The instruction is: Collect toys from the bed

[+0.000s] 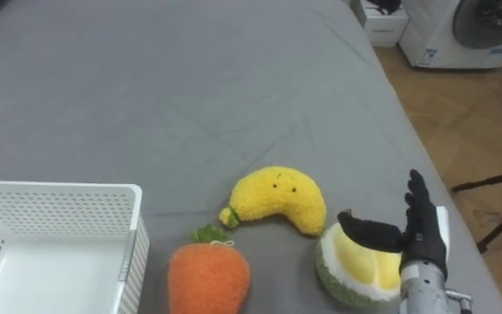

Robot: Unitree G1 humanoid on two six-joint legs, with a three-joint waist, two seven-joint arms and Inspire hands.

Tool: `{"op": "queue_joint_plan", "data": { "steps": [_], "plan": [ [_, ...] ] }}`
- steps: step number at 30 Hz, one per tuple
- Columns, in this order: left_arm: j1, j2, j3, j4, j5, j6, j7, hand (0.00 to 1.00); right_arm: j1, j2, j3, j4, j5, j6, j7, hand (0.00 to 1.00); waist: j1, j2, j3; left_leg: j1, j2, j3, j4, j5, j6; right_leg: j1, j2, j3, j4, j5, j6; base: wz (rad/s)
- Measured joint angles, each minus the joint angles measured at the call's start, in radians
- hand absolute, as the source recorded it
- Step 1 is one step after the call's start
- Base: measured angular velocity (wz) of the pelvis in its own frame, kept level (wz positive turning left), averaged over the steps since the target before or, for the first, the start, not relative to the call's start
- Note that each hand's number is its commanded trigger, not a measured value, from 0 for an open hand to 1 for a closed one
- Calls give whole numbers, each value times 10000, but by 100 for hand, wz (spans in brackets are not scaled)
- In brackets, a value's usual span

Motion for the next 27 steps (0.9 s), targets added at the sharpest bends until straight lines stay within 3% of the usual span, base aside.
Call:
{"op": "queue_joint_plan", "data": {
  "steps": [10,17,27],
  "plan": [
    [34,17,38,-218,132,-43,-29,0,-57,-1,258,1316,-1157,17,421,0,262,4,-9,-54,-24,-156,34,1,2,-2,-31,-147,-2,-4,3,3],
    [98,29,42,-289,288,-56,-31,0,-464,-5,237,1980,-2330,9,539,0,242,21,-5,-107,-37,-283,81,1,2,49,-46,-313,-81,-2,0,5],
    [128,35,42,-301,256,-58,-33,0,-674,-25,237,3146,-2638,98,772,0,253,5,-10,-92,-37,-353,99,1,2,157,-49,-407,-113,-1,-2,3]
  ]
}}
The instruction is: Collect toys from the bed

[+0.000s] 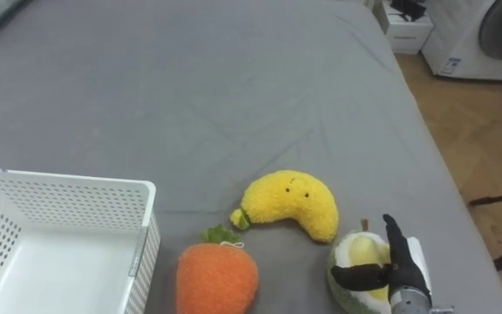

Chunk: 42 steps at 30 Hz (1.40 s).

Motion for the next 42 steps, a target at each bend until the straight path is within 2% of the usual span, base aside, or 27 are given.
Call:
{"op": "queue_joint_plan", "data": {
  "steps": [9,18,19,21,22,24,25,33,38,42],
  "plan": [
    [9,8,0,-94,17,-4,2,0,-217,-44,-23,631,-101,-10,189,0,-48,-73,19,34,-18,-72,17,-1,0,58,-13,-70,-42,-1,2,1],
    [89,29,-116,-297,-67,-4,18,0,-642,-100,-25,2370,-576,-79,-341,0,-15,-100,-7,39,-59,-226,46,-7,9,171,-57,-156,-183,-9,11,4],
    [89,29,-115,-294,-67,-7,19,0,-717,-107,-22,2546,-578,-125,-378,8,4,-101,-8,40,-59,-234,47,-7,9,178,-56,-163,-180,-9,11,0],
    [93,43,-117,-294,-68,-22,19,0,-753,-123,16,2631,-571,-129,-402,48,16,-105,-11,36,-65,-267,47,-6,9,192,-61,-193,-180,-9,11,4],
    [98,62,-116,-294,-67,-46,19,0,-751,-126,27,2648,-580,-132,-398,59,42,-111,-15,33,-67,-284,47,-6,9,196,-62,-214,-178,-9,11,4],
    [99,79,-106,-294,-54,-104,19,0,-730,-132,17,2648,-643,-132,-398,91,144,-111,-17,28,-69,-298,49,-6,9,195,-61,-219,-177,-9,11,0],
    [96,81,-103,-294,-48,-142,19,0,-721,-148,15,2649,-718,-132,-398,100,188,-114,-20,28,-69,-305,49,-6,9,201,-61,-223,-176,-8,11,0],
    [-45,82,-94,-247,155,-158,16,0,-860,-371,-24,3168,-1663,-218,-613,100,277,-139,-32,94,-95,-457,83,-7,10,358,-87,-391,-198,-19,15,6],
    [-124,84,-98,-178,180,-143,-5,0,-825,-371,7,3333,-1723,-29,-677,100,260,-152,-35,62,-98,-448,82,-7,10,321,-91,-396,-198,-37,15,0],
    [-301,86,-94,-78,178,-143,-6,0,-795,-349,76,3439,-1721,-27,-622,100,261,-142,-30,66,-97,-446,64,-7,10,321,-89,-394,-192,-36,15,0]
  ]
}}
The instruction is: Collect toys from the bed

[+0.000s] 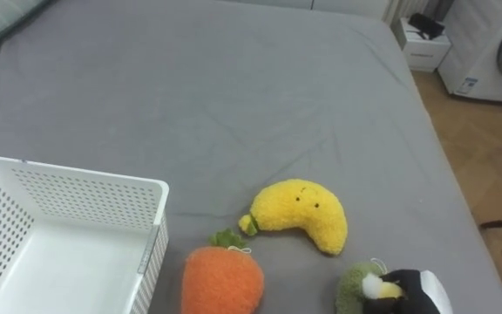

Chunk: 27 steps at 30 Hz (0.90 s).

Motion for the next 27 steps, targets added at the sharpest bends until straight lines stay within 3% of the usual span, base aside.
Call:
{"op": "queue_joint_plan", "data": {
  "steps": [15,21,22,23,27],
  "plan": [
    [-1,0,-18,9,-7,-3,-4,0,-40,6,228,184,160,-5,145,100,5,8,8,-27,3,-8,-51,-4,4,14,0,-3,34,2,0,0],
    [4,2,-4,-1,-78,-8,-19,0,-76,8,-86,-44,149,22,-50,100,-20,-7,-5,-116,-4,-2,31,-2,6,-117,0,20,38,1,0,-1],
    [1,3,4,-1,-75,-8,-24,0,-62,0,-141,-306,142,119,-28,100,-44,-51,-20,-120,0,16,27,1,6,-153,1,36,78,1,0,-6],
    [-1,2,6,1,-75,-7,-52,0,-52,-3,-183,-741,142,227,58,100,-56,-16,16,-124,5,51,20,4,8,-169,2,68,159,-3,0,-9],
    [-5,6,218,-3,-86,-8,-125,0,146,-12,-203,-2115,336,228,299,100,-89,-2,48,-75,18,221,-16,6,11,-201,9,175,167,-2,0,-9]
  ]
}}
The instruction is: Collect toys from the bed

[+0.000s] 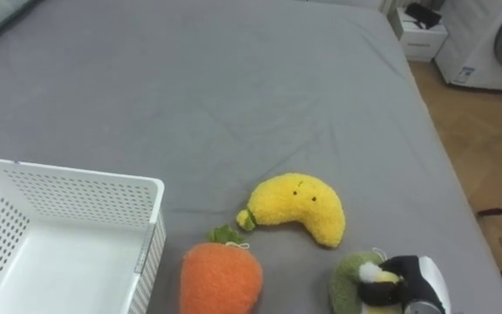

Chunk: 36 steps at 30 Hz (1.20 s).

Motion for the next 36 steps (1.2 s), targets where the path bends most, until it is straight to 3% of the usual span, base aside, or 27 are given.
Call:
{"op": "queue_joint_plan", "data": {
  "steps": [5,17,31,36],
  "plan": [
    [1,-3,-3,13,-297,-1,1,0,181,-17,0,-1970,112,-8,12,100,2,-28,7,107,0,3,-37,-1,1,42,5,61,-13,-2,3,-2],
    [1,-9,-52,18,-544,-58,64,0,117,-87,-13,-4678,708,-13,302,100,7,-5,-33,13,1,14,-44,5,7,-99,9,123,48,2,3,-1],
    [-25,3,-116,219,-527,-152,96,0,-306,-89,237,-6994,418,14,691,100,113,-78,-56,-115,-7,-1,-59,21,21,-148,38,57,187,2,4,0],
    [-207,-20,-157,344,-519,-194,98,0,-395,-153,522,-7847,332,33,878,100,448,-89,-60,-185,-3,-22,-26,35,30,-272,-27,-104,187,3,4,3]
  ]
}}
